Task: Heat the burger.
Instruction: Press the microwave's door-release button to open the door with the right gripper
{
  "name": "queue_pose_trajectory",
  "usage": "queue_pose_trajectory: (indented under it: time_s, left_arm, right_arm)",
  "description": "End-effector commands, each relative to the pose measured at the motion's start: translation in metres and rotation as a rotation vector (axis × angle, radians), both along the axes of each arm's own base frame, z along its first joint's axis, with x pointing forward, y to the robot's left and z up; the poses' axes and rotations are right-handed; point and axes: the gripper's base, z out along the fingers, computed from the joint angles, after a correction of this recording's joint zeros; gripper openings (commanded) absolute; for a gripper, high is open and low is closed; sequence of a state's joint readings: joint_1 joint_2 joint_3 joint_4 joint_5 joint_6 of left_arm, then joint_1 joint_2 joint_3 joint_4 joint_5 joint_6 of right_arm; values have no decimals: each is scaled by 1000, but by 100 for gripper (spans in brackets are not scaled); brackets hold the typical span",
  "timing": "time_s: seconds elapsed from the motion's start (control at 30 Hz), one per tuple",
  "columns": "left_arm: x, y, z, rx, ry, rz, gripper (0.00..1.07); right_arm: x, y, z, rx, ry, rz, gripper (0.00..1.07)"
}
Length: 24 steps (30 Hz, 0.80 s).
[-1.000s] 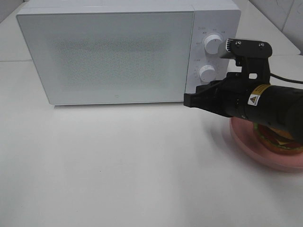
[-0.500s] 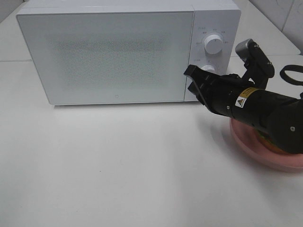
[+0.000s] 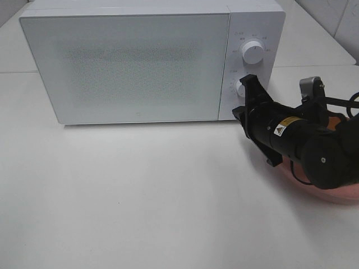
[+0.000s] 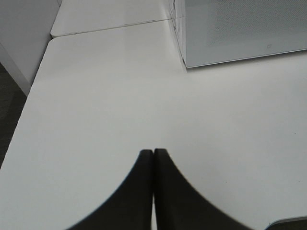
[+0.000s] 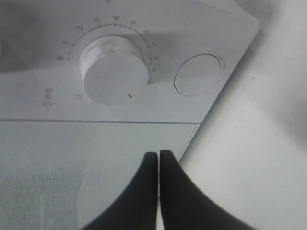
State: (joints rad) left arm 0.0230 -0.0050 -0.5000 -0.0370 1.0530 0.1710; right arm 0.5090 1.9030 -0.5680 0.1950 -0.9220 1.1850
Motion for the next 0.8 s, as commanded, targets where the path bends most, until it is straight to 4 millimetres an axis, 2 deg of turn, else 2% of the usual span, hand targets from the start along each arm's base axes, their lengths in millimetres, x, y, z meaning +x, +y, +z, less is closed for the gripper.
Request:
queue_pose_trajectory:
  time_s: [0.03, 0.17, 0.47, 0.6, 0.8]
  left_arm:
    - [-3, -1, 0, -7, -33, -2, 0]
    - [-3, -1, 0, -7, -33, -2, 0]
    - [-3, -1, 0, -7, -33, -2, 0]
    - [-3, -1, 0, -7, -33, -2, 0]
    - [-3, -1, 0, -7, -33, -2, 0]
  right_arm:
    - [12, 5, 4, 49, -24, -36, 0]
    - [21, 7, -1, 61, 6, -85, 0]
    - [26, 5, -11, 61, 51, -152, 0]
    - [40, 10, -16, 58, 45, -181, 0]
    - [49, 13, -23, 70, 46, -211, 0]
